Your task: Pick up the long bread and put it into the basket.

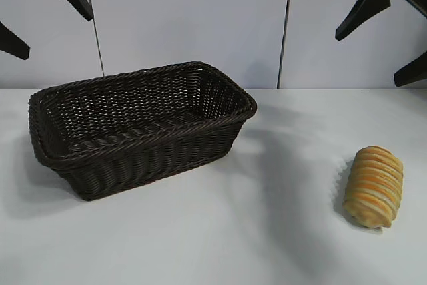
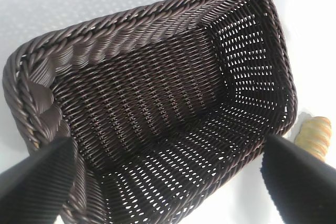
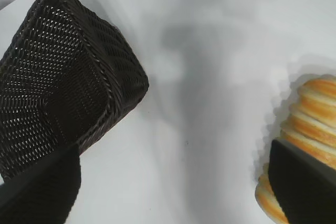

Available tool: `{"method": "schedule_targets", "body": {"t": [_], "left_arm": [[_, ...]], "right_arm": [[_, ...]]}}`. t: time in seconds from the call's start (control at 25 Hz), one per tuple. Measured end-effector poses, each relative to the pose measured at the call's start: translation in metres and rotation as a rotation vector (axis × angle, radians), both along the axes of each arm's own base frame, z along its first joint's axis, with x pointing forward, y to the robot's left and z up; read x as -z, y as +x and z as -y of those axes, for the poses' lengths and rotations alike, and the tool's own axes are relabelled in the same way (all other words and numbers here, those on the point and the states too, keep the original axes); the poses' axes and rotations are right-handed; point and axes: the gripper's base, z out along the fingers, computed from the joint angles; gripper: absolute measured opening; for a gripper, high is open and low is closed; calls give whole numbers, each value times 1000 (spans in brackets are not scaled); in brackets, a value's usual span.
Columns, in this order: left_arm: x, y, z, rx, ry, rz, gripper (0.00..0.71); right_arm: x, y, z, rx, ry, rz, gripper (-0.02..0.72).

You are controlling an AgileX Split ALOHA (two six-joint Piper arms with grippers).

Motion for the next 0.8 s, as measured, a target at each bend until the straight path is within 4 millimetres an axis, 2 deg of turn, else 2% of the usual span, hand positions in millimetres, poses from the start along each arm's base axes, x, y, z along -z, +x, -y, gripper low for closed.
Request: {"method": "schedule_targets", "body": {"t": [0.32,0.48,0.56,0.68,0.8], "left_arm": [[-3,5,-2,-32,1,55,695],[3,-2,-2,1,16,-29,695],[15,-9,-5,-2,55,-94,695],[46,-22,-11,-40,109,-194,695],[73,-34,-16,-75,136,-223,695]], "right_arm": [[0,0,0,0,0,0,695],[0,0,0,-1,1,-1,695],[0,0,0,-2,1,-2,695],[0,-1,0,-4,2,-5,695],[0,-1,-1,-8,4,-10,695]]}}
